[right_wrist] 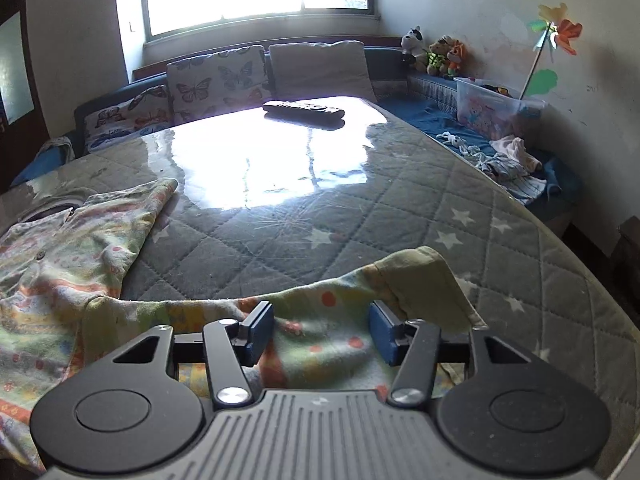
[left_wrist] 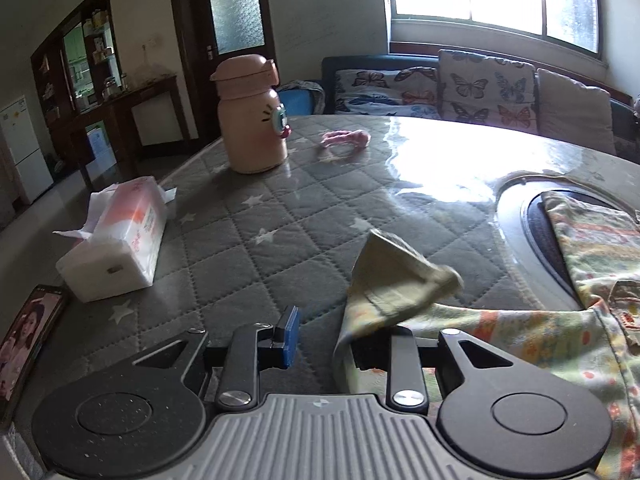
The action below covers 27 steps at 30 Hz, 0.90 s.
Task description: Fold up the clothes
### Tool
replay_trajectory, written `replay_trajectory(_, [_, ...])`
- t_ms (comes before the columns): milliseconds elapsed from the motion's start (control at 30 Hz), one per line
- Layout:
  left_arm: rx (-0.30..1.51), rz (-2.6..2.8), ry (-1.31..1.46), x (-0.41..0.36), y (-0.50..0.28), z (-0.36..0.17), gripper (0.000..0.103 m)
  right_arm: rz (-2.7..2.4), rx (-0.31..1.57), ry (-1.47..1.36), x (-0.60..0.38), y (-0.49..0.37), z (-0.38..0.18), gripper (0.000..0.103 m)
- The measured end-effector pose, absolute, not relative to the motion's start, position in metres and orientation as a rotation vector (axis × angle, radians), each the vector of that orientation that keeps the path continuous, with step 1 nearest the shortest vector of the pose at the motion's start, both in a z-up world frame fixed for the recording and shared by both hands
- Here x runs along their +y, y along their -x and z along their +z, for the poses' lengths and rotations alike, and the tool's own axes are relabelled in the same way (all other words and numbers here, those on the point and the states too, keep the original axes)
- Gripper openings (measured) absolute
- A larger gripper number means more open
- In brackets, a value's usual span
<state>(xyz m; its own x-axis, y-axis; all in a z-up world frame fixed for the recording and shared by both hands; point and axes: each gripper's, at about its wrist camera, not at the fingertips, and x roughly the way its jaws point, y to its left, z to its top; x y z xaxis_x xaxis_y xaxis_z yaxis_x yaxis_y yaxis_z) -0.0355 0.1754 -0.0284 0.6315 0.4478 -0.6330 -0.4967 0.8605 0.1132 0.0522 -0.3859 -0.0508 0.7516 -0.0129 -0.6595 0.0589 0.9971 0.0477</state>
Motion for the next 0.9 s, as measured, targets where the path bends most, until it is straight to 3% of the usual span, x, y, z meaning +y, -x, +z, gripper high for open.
replay_trajectory(267, [0.714, 0.631, 0.065, 0.191, 0.04, -0.027, 0.046, -0.022, 0.728, -0.043, -0.377, -0.061, -0.049, 0.064])
replay_trajectory(467, [0.67, 0.567, 0.039, 0.172, 0.029, -0.012, 0.064, 0.047, 0.743, -0.039, -0.361, -0.07, -0.041, 0.064])
replay_trajectory(900, [0.694, 0.183, -0.028, 0.081, -0.067, -0.017, 0.056, 0.313, 0.753, 0.021, -0.28, -0.126, -0.03, 0.054])
